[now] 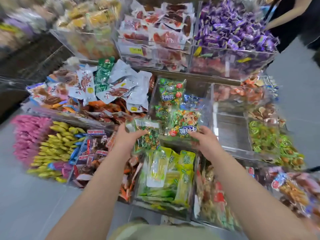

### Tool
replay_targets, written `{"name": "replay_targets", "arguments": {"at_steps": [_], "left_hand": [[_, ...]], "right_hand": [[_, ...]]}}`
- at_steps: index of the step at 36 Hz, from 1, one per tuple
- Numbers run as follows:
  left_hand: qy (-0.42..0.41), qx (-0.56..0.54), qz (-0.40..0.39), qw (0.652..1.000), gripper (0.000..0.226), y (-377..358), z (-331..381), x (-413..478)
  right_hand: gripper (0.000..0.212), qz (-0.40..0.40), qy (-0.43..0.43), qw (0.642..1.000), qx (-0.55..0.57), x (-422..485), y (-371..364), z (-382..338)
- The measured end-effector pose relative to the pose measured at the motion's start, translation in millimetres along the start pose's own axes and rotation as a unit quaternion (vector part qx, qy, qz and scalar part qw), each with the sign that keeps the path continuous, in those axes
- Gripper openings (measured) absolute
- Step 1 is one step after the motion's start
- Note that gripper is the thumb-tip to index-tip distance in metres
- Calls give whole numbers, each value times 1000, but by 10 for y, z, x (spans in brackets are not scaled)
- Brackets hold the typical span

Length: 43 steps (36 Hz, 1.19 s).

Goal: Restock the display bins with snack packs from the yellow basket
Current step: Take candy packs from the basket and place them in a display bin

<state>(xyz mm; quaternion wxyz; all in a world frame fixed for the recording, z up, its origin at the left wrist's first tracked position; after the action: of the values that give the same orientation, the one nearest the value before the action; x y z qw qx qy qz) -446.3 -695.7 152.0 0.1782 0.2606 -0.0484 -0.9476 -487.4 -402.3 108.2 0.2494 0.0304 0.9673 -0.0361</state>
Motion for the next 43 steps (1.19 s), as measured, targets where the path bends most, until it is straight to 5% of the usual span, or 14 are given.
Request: {"name": "replay_targets", "arguments": {"at_steps": [4, 12, 18, 22, 25, 31, 34, 37, 43], "left_hand": [[-28, 17, -16, 999, 108, 26, 252, 181], [-128, 123, -91, 980, 117, -18, 947, 473], [-131, 110, -137, 976, 113, -7, 1261, 800], [-102, 88, -127, 983, 113, 87, 1270, 1115], [-93, 71, -132, 984, 113, 125, 1241, 1277], [-74, 73, -162, 981, 126, 127, 1126, 1364], [-65, 62, -173, 981, 136, 107, 1057, 1377], [-53, 53, -186, 980, 135, 64, 985, 1380], [-40, 36, -187, 981, 122, 26, 897, 1411]], "right_hand": [[38, 24, 64, 993, -98, 167, 9, -454], [29, 93, 219, 938, -252, 442, -300, -1361], [38, 12, 245, 801, -546, 827, -1021, -1516], [45, -5, 268, 713, -648, 1047, -1363, -1423], [59, 36, 270, 682, -678, 1115, -1331, -1341], [105, 186, 267, 753, -572, 882, -815, -1141], [114, 257, 187, 833, -453, 814, -501, -889], [121, 235, 98, 899, -356, 891, -401, -584], [112, 228, 41, 868, -440, 1062, -330, -509]]}}
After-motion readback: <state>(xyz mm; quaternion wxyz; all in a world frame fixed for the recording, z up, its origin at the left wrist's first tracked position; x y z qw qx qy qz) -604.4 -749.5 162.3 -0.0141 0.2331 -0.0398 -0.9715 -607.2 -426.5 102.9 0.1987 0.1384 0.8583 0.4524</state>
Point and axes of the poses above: each hand's wrist, its own x-axis towards the middle knuckle, its own y-axis out of the back of the hand, z = x × y, the point moved 7 cm from there along x, towards the middle knuckle, and after that the axes turned 2 degrees about -z, right-handed, at the moved point
